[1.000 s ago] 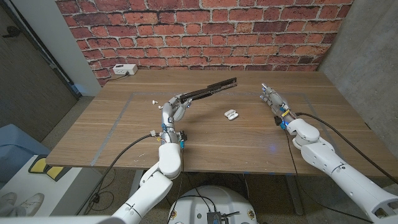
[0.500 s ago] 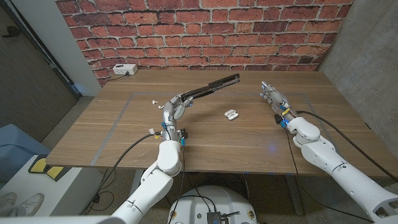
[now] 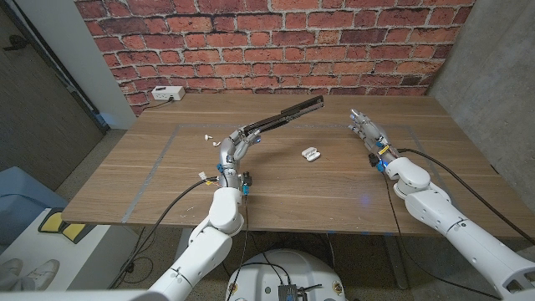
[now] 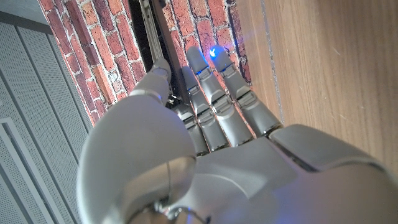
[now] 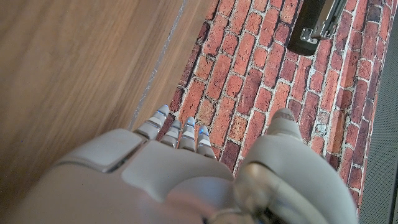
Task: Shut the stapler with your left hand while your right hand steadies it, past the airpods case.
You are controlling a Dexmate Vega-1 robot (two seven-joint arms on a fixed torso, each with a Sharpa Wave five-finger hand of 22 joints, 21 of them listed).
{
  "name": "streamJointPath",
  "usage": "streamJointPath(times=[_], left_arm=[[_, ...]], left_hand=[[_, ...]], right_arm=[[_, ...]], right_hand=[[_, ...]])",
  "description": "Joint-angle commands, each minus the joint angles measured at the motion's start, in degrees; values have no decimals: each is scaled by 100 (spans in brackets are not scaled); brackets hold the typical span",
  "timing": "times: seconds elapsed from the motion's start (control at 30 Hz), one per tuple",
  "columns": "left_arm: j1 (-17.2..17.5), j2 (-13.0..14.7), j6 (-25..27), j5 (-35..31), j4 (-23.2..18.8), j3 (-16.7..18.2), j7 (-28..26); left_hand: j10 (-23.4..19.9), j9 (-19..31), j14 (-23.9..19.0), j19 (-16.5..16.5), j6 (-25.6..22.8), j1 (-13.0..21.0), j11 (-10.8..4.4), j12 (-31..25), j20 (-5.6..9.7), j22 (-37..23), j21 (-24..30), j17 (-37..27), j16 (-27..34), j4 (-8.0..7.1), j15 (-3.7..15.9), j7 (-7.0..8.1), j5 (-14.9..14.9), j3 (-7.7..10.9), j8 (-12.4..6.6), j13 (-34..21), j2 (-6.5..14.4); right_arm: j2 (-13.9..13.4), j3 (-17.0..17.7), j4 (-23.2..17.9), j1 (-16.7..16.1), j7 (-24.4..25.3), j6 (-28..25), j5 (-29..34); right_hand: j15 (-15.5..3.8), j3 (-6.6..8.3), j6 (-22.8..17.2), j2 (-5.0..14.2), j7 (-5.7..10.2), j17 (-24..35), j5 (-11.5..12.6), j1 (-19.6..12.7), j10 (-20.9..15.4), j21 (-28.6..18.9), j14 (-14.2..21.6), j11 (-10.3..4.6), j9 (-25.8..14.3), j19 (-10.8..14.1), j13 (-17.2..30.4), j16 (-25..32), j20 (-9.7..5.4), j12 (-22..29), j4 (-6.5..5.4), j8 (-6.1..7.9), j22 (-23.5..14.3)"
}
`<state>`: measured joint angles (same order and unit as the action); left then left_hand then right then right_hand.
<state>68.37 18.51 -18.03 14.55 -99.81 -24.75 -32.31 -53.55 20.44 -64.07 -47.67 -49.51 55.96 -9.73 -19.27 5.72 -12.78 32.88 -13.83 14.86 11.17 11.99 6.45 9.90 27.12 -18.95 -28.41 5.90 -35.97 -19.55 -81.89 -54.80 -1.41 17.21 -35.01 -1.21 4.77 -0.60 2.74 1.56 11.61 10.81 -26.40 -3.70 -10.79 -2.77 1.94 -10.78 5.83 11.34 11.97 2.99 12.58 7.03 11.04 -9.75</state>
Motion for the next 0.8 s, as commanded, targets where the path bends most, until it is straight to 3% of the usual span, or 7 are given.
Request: streamJointPath(times=[0.03, 0.8], left_arm=[[-33, 55, -180, 361, 88, 11, 389], [-2, 102, -75, 579, -189, 0, 522]], left_hand=[[-300, 2, -60, -47, -72, 266, -190, -5, 208, 7, 56, -2, 13, -280, 131, 40, -12, 341, 6, 9, 349], [-720, -136, -290, -189, -432, 417, -104, 19, 202, 57, 261, 67, 67, -90, 141, -79, 149, 357, 45, 234, 203]], right_arm=[[-25, 1, -112, -81, 55, 7, 33], [-29, 44, -183, -175, 60, 127, 31]], right_hand=[[-8, -10, -5, 72, 37, 9, -14, -15, -72, 4, -27, -24, -22, -7, 21, 20, 22, 27, 11, 18, -9], [-11, 1, -14, 87, 35, 14, -15, -33, -71, -4, -28, -28, -23, -5, 35, 20, 19, 12, 22, 28, -10]])
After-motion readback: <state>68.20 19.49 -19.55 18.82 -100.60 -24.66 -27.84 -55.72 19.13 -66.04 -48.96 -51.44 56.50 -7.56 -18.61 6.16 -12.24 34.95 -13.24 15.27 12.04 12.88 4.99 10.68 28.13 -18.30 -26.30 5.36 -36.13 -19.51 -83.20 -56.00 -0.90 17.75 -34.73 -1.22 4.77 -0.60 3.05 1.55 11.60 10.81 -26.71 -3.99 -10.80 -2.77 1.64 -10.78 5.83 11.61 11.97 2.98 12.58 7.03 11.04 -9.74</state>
